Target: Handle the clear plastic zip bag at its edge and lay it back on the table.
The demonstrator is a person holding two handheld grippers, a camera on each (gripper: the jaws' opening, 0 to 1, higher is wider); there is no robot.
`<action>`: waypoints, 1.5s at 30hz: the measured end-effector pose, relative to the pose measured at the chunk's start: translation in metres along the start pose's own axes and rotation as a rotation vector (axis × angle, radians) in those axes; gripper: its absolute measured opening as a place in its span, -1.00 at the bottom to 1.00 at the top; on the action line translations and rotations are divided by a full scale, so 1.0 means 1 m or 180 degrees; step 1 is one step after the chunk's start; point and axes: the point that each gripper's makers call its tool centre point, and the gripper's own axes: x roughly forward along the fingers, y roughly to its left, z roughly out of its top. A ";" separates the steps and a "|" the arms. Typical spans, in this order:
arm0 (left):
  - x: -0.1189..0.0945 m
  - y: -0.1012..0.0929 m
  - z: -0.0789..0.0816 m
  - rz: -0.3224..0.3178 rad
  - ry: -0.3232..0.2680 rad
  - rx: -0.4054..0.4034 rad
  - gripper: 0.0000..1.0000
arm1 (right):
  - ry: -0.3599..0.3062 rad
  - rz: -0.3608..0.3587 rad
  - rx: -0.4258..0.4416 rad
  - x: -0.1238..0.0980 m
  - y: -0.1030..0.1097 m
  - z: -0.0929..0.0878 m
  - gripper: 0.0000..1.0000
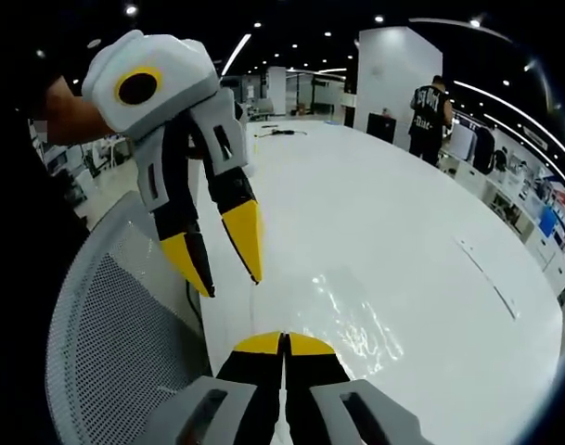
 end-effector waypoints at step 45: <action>0.017 0.000 -0.019 -0.0015 0.0227 0.0253 -1.00 | -0.0015 0.0007 0.0187 -0.001 -0.003 0.002 -1.00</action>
